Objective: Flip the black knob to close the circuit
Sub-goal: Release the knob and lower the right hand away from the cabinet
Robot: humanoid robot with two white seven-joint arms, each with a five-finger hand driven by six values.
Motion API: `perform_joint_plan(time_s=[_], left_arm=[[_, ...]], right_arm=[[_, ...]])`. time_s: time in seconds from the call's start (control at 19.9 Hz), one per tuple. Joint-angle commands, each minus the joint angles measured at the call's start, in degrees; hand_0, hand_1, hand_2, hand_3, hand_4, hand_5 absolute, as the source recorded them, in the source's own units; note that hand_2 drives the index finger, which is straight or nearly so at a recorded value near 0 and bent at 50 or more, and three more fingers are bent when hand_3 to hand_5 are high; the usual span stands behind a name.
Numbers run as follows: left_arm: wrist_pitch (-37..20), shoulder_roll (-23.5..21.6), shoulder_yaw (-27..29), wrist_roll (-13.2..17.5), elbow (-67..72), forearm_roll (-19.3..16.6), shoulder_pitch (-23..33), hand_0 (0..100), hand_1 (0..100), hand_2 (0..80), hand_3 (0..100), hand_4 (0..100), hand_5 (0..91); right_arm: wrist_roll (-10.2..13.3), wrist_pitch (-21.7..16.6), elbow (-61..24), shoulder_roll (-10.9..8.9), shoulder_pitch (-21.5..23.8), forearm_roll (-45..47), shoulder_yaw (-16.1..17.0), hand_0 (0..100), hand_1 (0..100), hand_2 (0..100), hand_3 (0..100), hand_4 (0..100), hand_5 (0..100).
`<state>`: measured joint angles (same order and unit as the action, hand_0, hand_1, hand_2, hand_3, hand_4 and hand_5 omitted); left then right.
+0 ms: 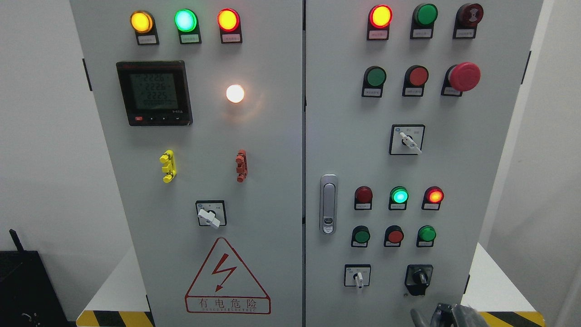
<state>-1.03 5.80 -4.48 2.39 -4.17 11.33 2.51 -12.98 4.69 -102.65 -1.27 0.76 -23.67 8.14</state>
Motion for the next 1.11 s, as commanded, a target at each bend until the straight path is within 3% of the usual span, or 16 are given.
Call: perform_joint_plan(time_s=[0.0,0.15,0.25,0.6,0.75,1.06], left_arm=[[0.0,0.0,0.0,0.1,0.0,0.0,0.0,12,56,0.0,0,0,0.0],[0.0,0.0,0.0,0.1,0.0,0.0,0.0,12,56,0.0,0,0,0.0],[0.0,0.0,0.0,0.1,0.0,0.0,0.0,12,56,0.0,0,0,0.0],[0.0,0.0,0.0,0.1,0.0,0.0,0.0,12,56,0.0,0,0,0.0],[0.0,0.0,0.0,0.1,0.0,0.0,0.0,12,56,0.0,0,0,0.0],[0.0,0.0,0.0,0.1,0.0,0.0,0.0,12,56,0.0,0,0,0.0]], right_arm=[[-5.4,-1.1,-16.2,0.21,13.2,35.6,10.4,0,7,0,8,0,0],[-9.2,-3.3,-17.1,2.31,17.1,41.8,12.5,0,2,0,0,0,0],[-11.3,-4.9,-17.1,2.59,19.5,45.2,12.6,0,1,0,0,0,0],[-12.1,-6.8,-17.0,2.67,22.9,46.5,11.0,0,1,0,0,0,0],[-14.3,-8.3,-16.9,2.76,24.4,46.5,9.7,0,1,0,0,0,0],[-14.3,-8.5,-16.5,3.11,25.2,46.5,8.5,0,1,0,0,0,0]])
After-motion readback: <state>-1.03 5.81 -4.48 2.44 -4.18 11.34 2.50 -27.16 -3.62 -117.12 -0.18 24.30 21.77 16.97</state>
